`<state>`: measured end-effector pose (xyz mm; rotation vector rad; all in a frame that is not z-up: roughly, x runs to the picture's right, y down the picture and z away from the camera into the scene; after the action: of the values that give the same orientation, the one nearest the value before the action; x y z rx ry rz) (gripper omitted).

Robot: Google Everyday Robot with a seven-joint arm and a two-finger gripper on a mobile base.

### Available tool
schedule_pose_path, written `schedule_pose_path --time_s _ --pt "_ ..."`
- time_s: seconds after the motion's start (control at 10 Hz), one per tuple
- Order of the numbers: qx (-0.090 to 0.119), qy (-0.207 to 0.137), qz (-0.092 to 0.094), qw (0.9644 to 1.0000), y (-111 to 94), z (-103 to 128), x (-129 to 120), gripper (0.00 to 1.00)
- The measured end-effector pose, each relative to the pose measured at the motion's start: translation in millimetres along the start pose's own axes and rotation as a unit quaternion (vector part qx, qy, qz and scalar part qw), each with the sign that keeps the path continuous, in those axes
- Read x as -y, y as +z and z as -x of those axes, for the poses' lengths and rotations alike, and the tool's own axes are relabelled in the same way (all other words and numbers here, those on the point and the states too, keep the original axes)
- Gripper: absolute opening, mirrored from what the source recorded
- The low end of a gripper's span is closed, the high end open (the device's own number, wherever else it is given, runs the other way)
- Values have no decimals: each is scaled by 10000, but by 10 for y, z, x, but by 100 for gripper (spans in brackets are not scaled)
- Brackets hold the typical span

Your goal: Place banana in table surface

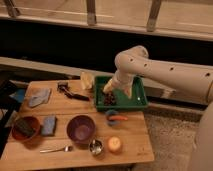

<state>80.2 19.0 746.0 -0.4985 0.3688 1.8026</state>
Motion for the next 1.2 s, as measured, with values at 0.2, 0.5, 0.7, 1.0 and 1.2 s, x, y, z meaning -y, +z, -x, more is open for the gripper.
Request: schedule_pose_path --time_s 0.2,0.5,0.7,1.0,1.2 --pt "201 -449 -56 9988 -67 30 -178 80" --pt "480 -1139 161 9922 -118 127 -827 80" --pt "653 -1578 356 9847 -163 126 -1332 80" --pt "695 -1636 372 9834 -176 133 -1378 80" --pt "689 -1658 357 9831 -163 120 -1405 80"
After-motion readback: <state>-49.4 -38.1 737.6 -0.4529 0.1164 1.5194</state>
